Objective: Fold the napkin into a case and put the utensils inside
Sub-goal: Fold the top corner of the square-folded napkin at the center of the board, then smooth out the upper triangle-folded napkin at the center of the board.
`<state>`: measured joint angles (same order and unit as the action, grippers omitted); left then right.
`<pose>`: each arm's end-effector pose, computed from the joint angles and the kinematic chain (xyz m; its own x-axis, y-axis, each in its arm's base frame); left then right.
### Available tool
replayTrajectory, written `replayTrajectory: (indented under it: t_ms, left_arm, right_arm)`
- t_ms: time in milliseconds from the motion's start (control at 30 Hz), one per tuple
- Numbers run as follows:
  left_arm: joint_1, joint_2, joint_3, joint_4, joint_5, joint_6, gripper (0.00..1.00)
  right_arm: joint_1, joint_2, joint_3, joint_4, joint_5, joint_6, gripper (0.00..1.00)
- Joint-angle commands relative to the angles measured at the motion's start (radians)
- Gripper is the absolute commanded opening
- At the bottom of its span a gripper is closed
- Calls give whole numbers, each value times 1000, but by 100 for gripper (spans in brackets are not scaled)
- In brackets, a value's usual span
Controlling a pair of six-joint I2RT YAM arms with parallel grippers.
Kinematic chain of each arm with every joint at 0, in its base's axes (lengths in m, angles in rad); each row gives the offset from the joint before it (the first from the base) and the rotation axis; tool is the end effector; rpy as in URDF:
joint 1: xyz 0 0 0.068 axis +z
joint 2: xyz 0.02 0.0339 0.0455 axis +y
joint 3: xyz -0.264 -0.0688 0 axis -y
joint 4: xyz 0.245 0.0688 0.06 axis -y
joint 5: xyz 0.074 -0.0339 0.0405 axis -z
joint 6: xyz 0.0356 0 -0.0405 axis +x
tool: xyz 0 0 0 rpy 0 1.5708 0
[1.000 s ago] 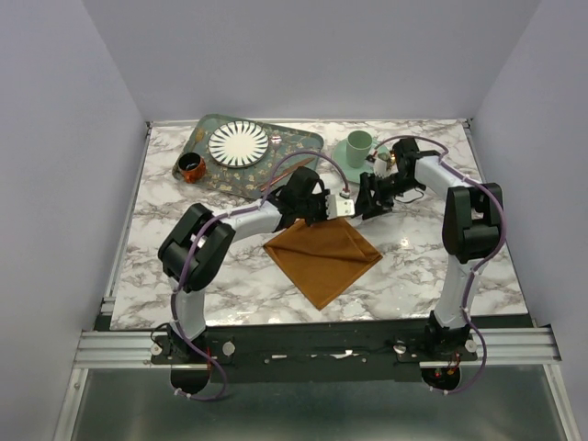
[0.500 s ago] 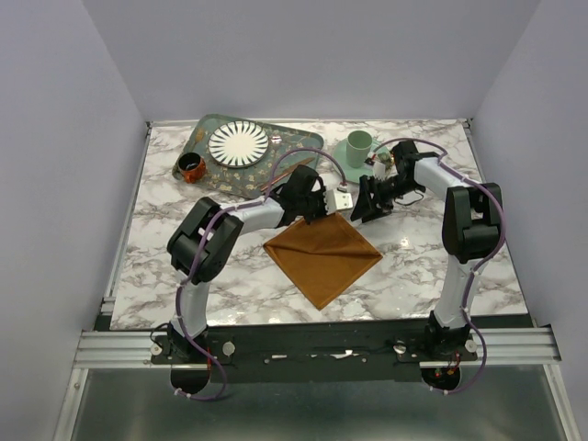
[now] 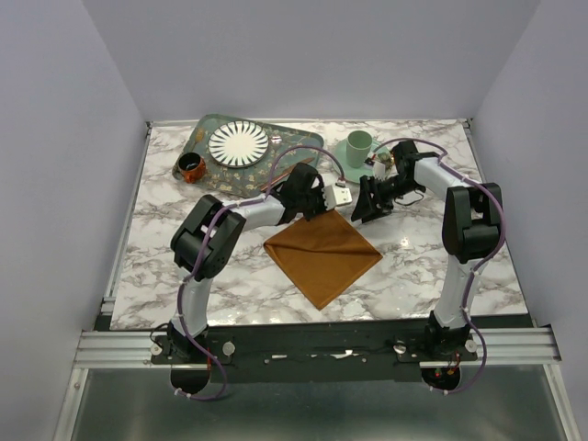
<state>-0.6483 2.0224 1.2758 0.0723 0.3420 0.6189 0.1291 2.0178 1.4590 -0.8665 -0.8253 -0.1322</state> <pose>0.3434 -0.2751 0.1615 0.0458 0.6510 -0.7577 0.9222 0.2641 0.2826 0.3813 0.0759 0.1754 -0.9472 -0.2131 -0.2395 -0.3206 0.6364 0.7015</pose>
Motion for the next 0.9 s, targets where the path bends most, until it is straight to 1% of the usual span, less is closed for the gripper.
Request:
replayTrajectory:
  t_ms: [0,300,333,400,433,467,533,667,700,733,800,833,867]
  left_arm:
    - [6,19,37,18,-26,-11,0]
    - [6,41,69,0,-49,-15,1]
    - [6,41,72,-5,-54,-18,8]
    - [7,29,76,-11,-67,-31,17]
    - [12,18,76,-14,-66,-38,27]
    - [15,6,70,-23,-63,-45,32]
    - [25,-51,59,-34,-49,-79,39]
    - [45,-183,5,-71,-3,-174,43]
    - [48,-233,0,-107,12,-194,44]
    - [53,-258,-6,-129,29,-247,45]
    - [78,-316,-16,-202,63,-304,48]
    - [90,-333,-18,-227,89,-391,53]
    - [107,-347,-27,-271,183,-434,56]
  right_arm:
    - [-5,13,-9,-25,-21,-17,65]
    - [-5,7,-11,-35,-20,-24,65]
    - [-5,6,-9,-38,-21,-26,65]
    - [-5,-1,-6,-46,-21,-30,65]
    - [-5,-10,-5,-48,-21,-32,65]
    - [-5,-13,-5,-54,-21,-35,65]
    - [-5,-33,-2,-58,-24,-43,65]
    - [-5,-73,-14,-71,-37,-50,65]
    - [-5,-82,-18,-71,-50,-53,65]
    - [-5,-91,-25,-72,-60,-52,65]
    - [-3,-128,-55,-71,-98,-46,64]
    - [-3,-143,-71,-66,-113,-41,63]
    - [1,-157,-84,-59,-127,-40,63]
